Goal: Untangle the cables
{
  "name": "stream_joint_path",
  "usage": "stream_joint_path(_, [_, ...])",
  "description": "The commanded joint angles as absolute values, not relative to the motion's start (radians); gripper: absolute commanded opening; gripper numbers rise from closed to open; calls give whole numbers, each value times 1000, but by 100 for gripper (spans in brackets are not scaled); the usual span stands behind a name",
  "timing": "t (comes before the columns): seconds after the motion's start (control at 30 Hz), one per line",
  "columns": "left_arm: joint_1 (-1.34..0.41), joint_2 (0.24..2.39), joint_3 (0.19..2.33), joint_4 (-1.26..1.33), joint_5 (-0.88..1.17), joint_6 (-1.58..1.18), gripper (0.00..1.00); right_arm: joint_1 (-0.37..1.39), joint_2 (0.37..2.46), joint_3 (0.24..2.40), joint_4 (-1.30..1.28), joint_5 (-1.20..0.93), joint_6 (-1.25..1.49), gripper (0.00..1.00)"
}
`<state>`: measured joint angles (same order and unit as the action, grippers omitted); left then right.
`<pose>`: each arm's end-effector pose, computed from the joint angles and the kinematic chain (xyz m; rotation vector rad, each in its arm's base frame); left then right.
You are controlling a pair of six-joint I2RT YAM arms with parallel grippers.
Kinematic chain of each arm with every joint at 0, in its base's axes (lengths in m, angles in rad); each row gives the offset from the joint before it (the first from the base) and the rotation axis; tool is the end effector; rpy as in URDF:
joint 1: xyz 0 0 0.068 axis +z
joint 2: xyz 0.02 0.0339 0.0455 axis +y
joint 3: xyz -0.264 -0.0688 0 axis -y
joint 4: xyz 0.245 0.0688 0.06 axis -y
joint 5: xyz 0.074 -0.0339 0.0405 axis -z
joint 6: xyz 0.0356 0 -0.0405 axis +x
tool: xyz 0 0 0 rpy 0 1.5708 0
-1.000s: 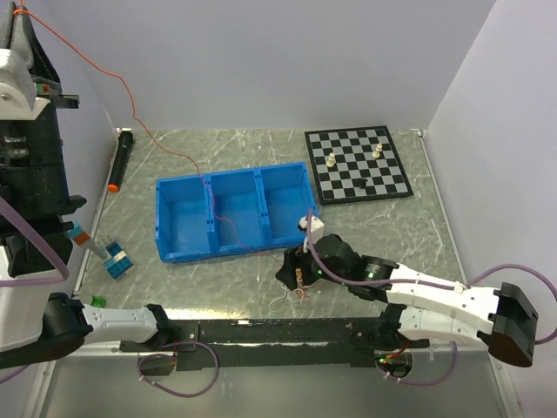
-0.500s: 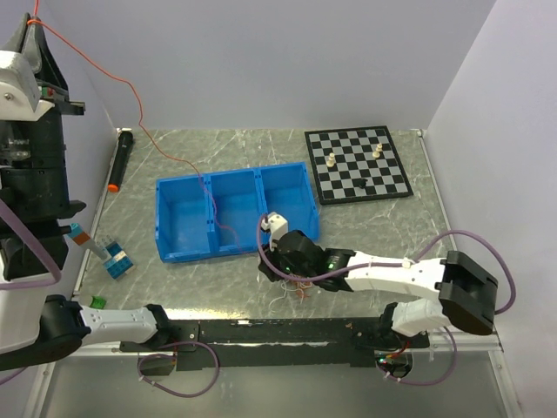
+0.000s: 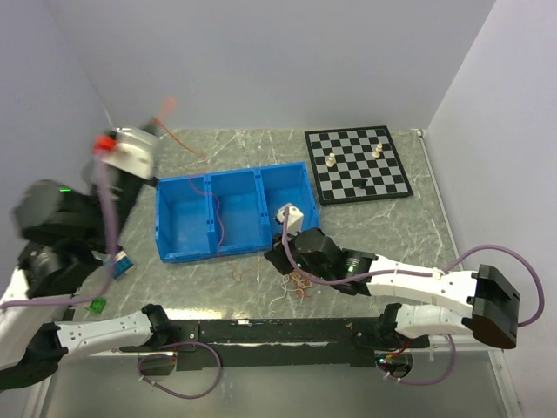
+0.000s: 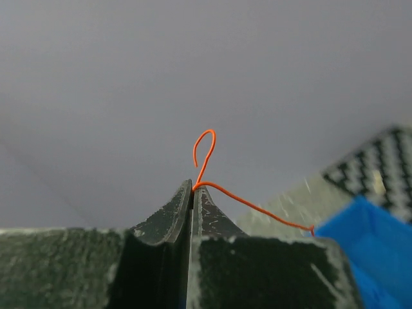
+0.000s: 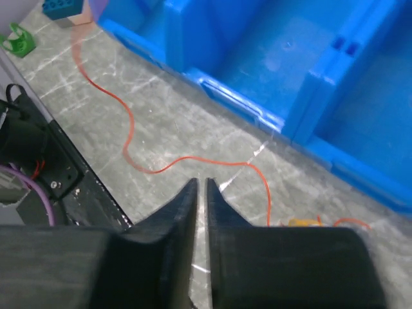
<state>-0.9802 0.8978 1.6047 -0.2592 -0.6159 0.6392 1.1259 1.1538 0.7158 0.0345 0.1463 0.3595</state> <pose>0.0704 -0.0680 0.5693 0.4053 1.1399 0.0472 0.1169 0.2332 0.2624 -0.6782 1.9491 0.8093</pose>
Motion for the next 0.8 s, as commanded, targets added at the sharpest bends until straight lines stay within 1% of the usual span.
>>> stream_joint_path(0.0, [-979, 856, 1482, -561, -451, 468, 7, 1121, 1109, 649, -23, 210, 403, 28])
stream_joint_path(0.07, [-979, 841, 1415, -664, -385, 437, 6, 1115, 1082, 618, -38, 225, 440, 33])
stream_joint_path(0.13, [-979, 828, 1330, -766, -293, 436, 6, 1114, 1040, 589, -54, 244, 469, 35])
stream_joint_path(0.2, [-979, 809, 1228, -813, -240, 436, 9, 1112, 990, 557, -70, 264, 500, 38])
stream_joint_path(0.23, [-979, 795, 1171, -822, -206, 445, 13, 1112, 967, 545, -81, 279, 515, 42])
stream_joint_path(0.27, [-979, 784, 1119, -825, -175, 459, 18, 1109, 944, 532, -95, 291, 529, 45])
stream_joint_path(0.33, [-980, 776, 1050, -810, -112, 453, 37, 1104, 905, 508, -120, 311, 551, 56])
stream_joint_path(0.37, [-980, 784, 1031, -798, -79, 443, 42, 1101, 885, 500, -130, 319, 558, 59])
stream_joint_path(0.43, [-986, 819, 1000, -753, -9, 419, 52, 1098, 855, 486, -156, 336, 578, 61])
stream_joint_path(0.5, [-1005, 866, 968, -689, 32, 402, 58, 1097, 822, 469, -170, 353, 600, 62])
stream_joint_path(0.53, [-1017, 891, 954, -657, 47, 403, 63, 1097, 799, 459, -176, 359, 610, 62])
stream_joint_path(0.6, [-1040, 954, 927, -567, 69, 411, 70, 1094, 756, 437, -178, 367, 630, 62])
stream_joint_path(0.7, [-1058, 1057, 893, -415, 65, 397, 75, 1086, 689, 416, -190, 380, 652, 62])
stream_joint_path(0.77, [-1058, 1158, 894, -355, 55, 391, 75, 1080, 645, 410, -204, 393, 660, 62])
